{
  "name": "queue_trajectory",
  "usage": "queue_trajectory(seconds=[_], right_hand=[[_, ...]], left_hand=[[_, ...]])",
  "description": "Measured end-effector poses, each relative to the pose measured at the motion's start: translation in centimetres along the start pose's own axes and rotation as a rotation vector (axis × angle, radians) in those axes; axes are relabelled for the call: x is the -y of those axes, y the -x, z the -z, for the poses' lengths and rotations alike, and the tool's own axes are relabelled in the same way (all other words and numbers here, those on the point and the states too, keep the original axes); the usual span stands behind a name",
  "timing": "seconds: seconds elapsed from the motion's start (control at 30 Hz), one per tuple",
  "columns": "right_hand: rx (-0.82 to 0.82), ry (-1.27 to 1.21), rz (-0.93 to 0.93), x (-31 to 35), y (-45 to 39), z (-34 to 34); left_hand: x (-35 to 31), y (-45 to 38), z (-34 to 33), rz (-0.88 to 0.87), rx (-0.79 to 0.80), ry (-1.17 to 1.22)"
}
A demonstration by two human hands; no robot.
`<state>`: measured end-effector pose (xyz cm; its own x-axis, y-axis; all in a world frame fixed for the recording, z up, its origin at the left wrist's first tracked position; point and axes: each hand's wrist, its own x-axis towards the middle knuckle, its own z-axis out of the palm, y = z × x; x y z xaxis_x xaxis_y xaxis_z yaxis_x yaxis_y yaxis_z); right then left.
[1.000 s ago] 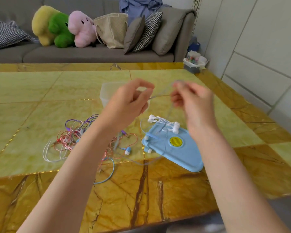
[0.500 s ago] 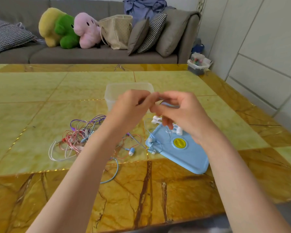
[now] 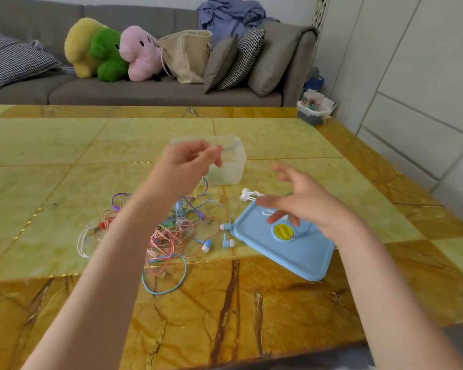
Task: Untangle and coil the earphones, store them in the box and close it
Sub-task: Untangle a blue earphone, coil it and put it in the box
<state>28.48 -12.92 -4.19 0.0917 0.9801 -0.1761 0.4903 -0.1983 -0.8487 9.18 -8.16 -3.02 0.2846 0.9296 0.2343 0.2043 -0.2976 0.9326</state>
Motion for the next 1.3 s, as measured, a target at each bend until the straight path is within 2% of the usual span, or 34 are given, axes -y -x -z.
queue_trajectory(seconds=[0.07,0.17,0.23,0.3,0.43,0.5,0.57,0.63,0.73,0.83,0.9,1.0,1.1,1.17,1.23,1.3], right_hand=[[0.115,0.041,0.103,0.8,0.8,-0.3],[0.076,-0.107,0.263,1.7,0.9,-0.3],[0.026,-0.201,0.317,2.1,0.7,-0.7],[-0.128,-0.274,0.348,1.8,0.3,-0.8],[-0.619,-0.527,0.358,0.9,-0.5,1.3],[-0.754,-0.541,0.342,0.3,-0.9,2.0],[-0.817,-0.464,0.369,-0.2,-1.3,2.0],[-0.794,-0.332,0.419,-0.3,-1.4,1.9],[-0.597,-0.093,0.493,0.4,-0.8,1.3],[-0.396,0.078,0.577,1.2,-0.2,-0.3],[-0.342,0.15,0.608,1.5,-0.1,-1.0],[-0.331,0.231,0.611,1.4,-0.1,-0.9],[-0.494,0.326,0.491,0.1,-0.8,0.7],[-0.613,0.206,0.376,-0.8,-1.1,2.3],[-0.587,-0.055,0.351,-0.9,-1.0,2.9],[-0.504,-0.099,0.39,-0.4,-0.8,2.2]], left_hand=[[0.2,0.0,-1.5,-0.01,0.059,-0.15],[0.2,0.0,-3.0,-0.047,0.141,-0.211],[0.1,-0.2,-3.5,-0.054,0.137,-0.174],[0.1,-0.3,-3.4,-0.008,0.127,-0.068],[0.4,0.0,-2.2,0.018,0.114,-0.063],[0.7,-0.2,-2.0,-0.003,0.093,-0.076],[1.3,-0.5,-1.8,0.005,0.077,-0.091],[1.6,-0.4,-1.8,0.022,0.106,-0.164],[1.5,0.0,-2.3,0.019,0.155,-0.282],[0.5,0.1,-3.1,-0.177,0.124,-0.38],[0.1,0.1,-3.5,-0.273,0.136,-0.443],[0.2,0.3,-3.3,-0.264,0.071,-0.455],[0.8,0.3,-1.9,-0.215,-0.066,-0.525],[1.4,0.0,-0.6,-0.128,-0.154,-0.631],[1.9,0.1,0.1,-0.033,-0.136,-0.784],[1.6,0.1,-0.4,-0.074,-0.098,-0.837]])
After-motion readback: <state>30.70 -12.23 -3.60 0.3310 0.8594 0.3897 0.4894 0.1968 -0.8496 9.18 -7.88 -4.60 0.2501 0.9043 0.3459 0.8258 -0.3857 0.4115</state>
